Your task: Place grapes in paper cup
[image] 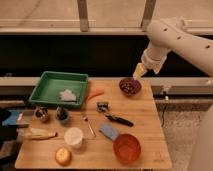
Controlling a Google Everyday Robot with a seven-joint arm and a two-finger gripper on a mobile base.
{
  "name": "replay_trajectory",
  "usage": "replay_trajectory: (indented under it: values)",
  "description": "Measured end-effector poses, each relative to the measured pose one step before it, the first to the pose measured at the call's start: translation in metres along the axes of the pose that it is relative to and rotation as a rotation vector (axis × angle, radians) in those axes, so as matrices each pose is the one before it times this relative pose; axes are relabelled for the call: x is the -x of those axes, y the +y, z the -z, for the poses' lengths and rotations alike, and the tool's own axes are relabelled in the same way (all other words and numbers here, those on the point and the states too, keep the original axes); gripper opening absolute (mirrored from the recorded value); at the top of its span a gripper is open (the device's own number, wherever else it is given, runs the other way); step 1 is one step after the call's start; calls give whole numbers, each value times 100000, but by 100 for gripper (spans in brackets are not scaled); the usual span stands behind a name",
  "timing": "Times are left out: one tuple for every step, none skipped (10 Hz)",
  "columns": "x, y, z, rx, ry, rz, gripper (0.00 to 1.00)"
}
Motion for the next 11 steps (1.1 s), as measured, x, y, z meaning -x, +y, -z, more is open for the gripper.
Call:
replay_trajectory:
  values:
    - [51,193,-3,194,80,360,71]
    - [-167,-69,119,-297,160,13,71]
    - [-815,-168,18,-419,353,-1982,71]
    - [-884,-497,-341,916,259,-1903,71]
    - [-774,-991,-286,605,-487,-1063,71]
    - [-360,-575,-496,1420,-608,-484,71]
    - [235,-74,-672,1792,-926,-137,71]
    - [526,124,-722,1304,-913,-106,71]
    - [925,124,-850,1367,-1113,-150,71]
    - [1652,674,-1494,2139,-836,801,71]
    - [1574,681,-1612,1540,-610,1340,71]
